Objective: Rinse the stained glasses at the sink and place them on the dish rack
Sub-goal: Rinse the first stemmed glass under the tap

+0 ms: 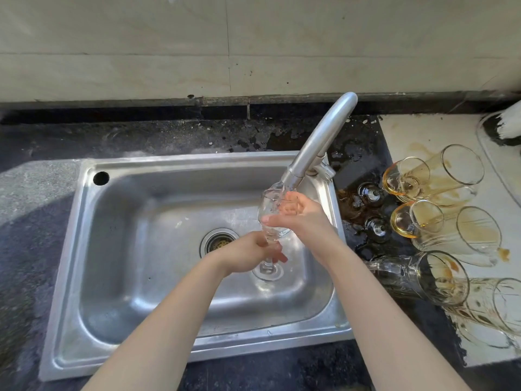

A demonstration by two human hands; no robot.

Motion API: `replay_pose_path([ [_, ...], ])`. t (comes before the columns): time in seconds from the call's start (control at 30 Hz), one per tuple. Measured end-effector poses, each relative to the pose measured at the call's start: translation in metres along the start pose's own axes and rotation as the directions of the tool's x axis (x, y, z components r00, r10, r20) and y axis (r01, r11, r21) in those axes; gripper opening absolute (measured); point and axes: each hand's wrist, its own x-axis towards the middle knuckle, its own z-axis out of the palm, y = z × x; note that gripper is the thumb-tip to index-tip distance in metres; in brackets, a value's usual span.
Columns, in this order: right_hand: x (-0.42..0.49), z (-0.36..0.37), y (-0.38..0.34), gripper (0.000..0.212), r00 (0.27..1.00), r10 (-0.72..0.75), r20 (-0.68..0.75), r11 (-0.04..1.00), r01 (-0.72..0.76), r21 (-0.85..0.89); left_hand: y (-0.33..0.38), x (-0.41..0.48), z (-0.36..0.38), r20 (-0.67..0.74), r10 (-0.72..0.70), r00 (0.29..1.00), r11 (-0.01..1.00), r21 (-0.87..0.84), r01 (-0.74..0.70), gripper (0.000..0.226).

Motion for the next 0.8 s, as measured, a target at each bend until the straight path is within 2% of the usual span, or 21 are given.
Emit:
replay_pose_path([
  [0.07, 0.004, 0.000, -0.001, 0.068, 0.999, 0.035, 0.013, 0.999, -0.035, 0.005, 0.000, -0.006, -0.002, 0.053, 0.019, 0.998, 0.998, -0.063, -0.015, 0.027],
  [0.13, 0.012, 0.000, -0.004, 0.073, 0.999, 0.047, -0.003, 0.999, -0.047, -0.020, 0.002, -0.016, -0.007, 0.052, 0.023, 0.998, 0.977, -0.212, -0.011, 0.016],
  [0.17, 0.015, 0.000, -0.008, 0.070, 0.998, 0.059, -0.026, 0.998, -0.059, -0.019, 0.003, -0.021, -0.010, 0.039, 0.028, 0.999, 0.960, -0.281, -0.016, 0.014],
  [0.23, 0.022, -0.001, -0.009, 0.049, 0.994, 0.082, -0.066, 0.996, -0.080, 0.044, 0.010, -0.029, -0.017, -0.025, 0.030, 0.999, 0.941, -0.336, -0.036, 0.017],
  [0.3, 0.025, -0.001, -0.005, 0.034, 0.977, 0.188, -0.096, 0.972, -0.171, 0.160, 0.017, -0.033, -0.023, -0.144, 0.001, 0.990, 0.933, -0.356, -0.053, 0.019],
  [0.33, 0.027, -0.002, 0.001, 0.039, 0.963, 0.254, -0.087, 0.948, -0.230, 0.219, 0.021, -0.034, -0.026, -0.213, -0.021, 0.977, 0.926, -0.372, -0.061, 0.018],
  [0.4, 0.028, -0.001, 0.015, 0.058, 0.922, 0.386, 0.021, 0.862, -0.368, 0.349, 0.029, -0.031, -0.028, -0.351, -0.040, 0.936, 0.918, -0.384, -0.104, 0.010],
  [0.43, 0.028, 0.001, 0.023, 0.060, 0.897, 0.435, 0.076, 0.809, -0.427, 0.404, 0.032, -0.027, -0.027, -0.406, -0.034, 0.913, 0.920, -0.370, -0.130, 0.013],
  [0.5, 0.028, 0.005, 0.039, 0.069, 0.841, 0.530, 0.111, 0.701, -0.508, 0.501, 0.043, -0.020, -0.022, -0.442, -0.018, 0.897, 0.917, -0.364, -0.161, 0.022],
  [0.57, 0.027, 0.010, 0.049, 0.083, 0.806, 0.577, 0.131, 0.595, -0.525, 0.609, 0.055, -0.015, -0.017, -0.405, 0.026, 0.914, 0.914, -0.362, -0.186, 0.026],
  [0.67, 0.021, 0.015, 0.047, 0.069, 0.806, 0.569, 0.163, 0.478, -0.485, 0.732, 0.070, -0.006, -0.012, -0.368, 0.059, 0.928, 0.886, -0.409, -0.218, 0.034],
  [0.7, 0.020, 0.015, 0.045, 0.066, 0.805, 0.570, 0.167, 0.450, -0.476, 0.756, 0.075, -0.003, -0.011, -0.381, 0.061, 0.923, 0.879, -0.417, -0.230, 0.030],
  [0.8, 0.020, 0.014, 0.042, 0.069, 0.790, 0.582, 0.192, 0.443, -0.507, 0.739, 0.087, 0.009, -0.006, -0.489, -0.011, 0.872, 0.899, -0.386, -0.205, 0.023],
])
